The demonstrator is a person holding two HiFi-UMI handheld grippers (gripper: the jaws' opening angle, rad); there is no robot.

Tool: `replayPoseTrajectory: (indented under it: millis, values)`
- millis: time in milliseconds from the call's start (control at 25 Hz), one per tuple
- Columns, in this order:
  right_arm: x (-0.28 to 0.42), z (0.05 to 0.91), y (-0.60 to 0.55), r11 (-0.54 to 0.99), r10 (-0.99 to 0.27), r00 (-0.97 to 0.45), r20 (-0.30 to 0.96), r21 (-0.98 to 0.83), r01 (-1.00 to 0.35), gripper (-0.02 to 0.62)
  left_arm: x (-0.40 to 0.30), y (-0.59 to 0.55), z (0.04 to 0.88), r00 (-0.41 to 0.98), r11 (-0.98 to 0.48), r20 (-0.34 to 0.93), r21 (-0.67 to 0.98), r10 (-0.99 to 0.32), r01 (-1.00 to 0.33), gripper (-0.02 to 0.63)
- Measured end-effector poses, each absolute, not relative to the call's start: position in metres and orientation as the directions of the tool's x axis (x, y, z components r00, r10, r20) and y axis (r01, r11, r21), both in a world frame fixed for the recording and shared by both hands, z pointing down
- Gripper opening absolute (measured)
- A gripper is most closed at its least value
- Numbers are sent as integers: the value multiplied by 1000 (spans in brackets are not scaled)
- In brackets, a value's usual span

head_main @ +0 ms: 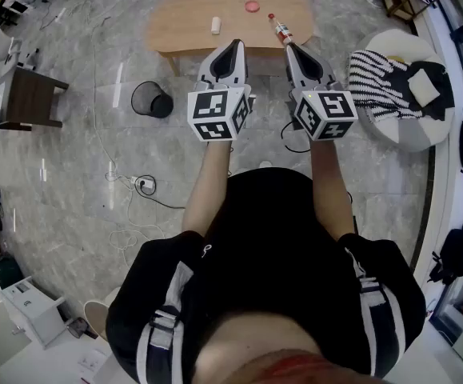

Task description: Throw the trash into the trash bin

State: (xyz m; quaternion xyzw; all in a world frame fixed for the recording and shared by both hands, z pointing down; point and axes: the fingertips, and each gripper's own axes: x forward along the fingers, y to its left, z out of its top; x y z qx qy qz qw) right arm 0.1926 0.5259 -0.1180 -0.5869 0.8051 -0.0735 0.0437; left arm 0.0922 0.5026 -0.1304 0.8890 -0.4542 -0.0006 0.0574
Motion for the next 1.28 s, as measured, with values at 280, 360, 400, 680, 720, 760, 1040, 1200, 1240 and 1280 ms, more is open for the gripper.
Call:
replayPoseTrajectory:
  millis: [280, 360, 400, 680, 720, 760, 1040, 1200, 1240, 1280]
  values:
    - [214, -115, 518, 223, -974, -228, -3, -218, -950, 11, 82, 499, -123, 562, -553, 49, 120, -826, -824, 8]
    - [216, -117, 519, 228, -973, -230, -14, -215, -950, 11, 74, 499, -121, 547, -537, 44, 142, -836, -832, 8]
    - [217, -117, 519, 232, -972, -233, -18, -214, -949, 11, 71, 500, -121, 539, -528, 37, 153, -842, -835, 8]
    - [215, -112, 515, 273, -961, -276, -21, -230, -934, 11, 73, 505, -114, 519, -508, 35, 162, -854, -846, 8]
    - [213, -112, 514, 280, -959, -283, -22, -230, -932, 11, 71, 505, -114, 516, -505, 35, 162, -856, -848, 8]
    - [211, -112, 513, 287, -957, -290, -23, -229, -930, 11, 66, 504, -114, 509, -498, 35, 163, -860, -852, 8]
    - [206, -113, 502, 305, -952, -305, -30, -206, -930, 11, 43, 493, -114, 463, -453, 10, 187, -886, -872, 8]
    - [208, -110, 484, 315, -949, -315, -34, -199, -928, 11, 42, 482, -112, 454, -447, 0, 183, -891, -876, 8]
    - [208, -110, 477, 317, -948, -316, -37, -197, -928, 11, 40, 477, -111, 452, -446, -5, 180, -892, -877, 8]
    - [206, -110, 469, 321, -947, -319, -40, -190, -928, 11, 36, 471, -111, 447, -442, -12, 180, -894, -879, 8]
